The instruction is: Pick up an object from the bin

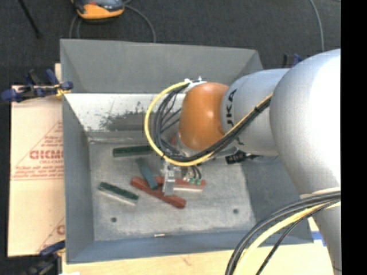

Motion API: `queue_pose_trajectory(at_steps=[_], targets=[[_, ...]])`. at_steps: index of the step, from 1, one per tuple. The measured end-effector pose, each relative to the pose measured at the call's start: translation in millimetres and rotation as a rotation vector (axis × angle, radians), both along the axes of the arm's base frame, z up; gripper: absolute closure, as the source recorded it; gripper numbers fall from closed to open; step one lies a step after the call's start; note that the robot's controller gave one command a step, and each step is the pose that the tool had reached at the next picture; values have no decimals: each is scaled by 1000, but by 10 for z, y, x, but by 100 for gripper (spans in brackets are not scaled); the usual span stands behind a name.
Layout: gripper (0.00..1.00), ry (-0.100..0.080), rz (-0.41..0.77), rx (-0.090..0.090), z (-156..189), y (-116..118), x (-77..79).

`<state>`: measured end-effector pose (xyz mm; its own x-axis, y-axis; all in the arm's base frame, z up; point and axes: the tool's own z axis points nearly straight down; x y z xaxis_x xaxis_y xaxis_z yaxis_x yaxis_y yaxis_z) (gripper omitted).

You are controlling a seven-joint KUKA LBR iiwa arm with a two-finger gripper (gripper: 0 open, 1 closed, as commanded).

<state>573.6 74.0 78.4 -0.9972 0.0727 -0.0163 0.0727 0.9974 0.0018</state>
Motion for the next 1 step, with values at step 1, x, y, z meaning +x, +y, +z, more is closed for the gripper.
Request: queue_pose_trajectory(at_steps=[1], targets=[[100, 13, 55, -2, 1532, -285, -175]])
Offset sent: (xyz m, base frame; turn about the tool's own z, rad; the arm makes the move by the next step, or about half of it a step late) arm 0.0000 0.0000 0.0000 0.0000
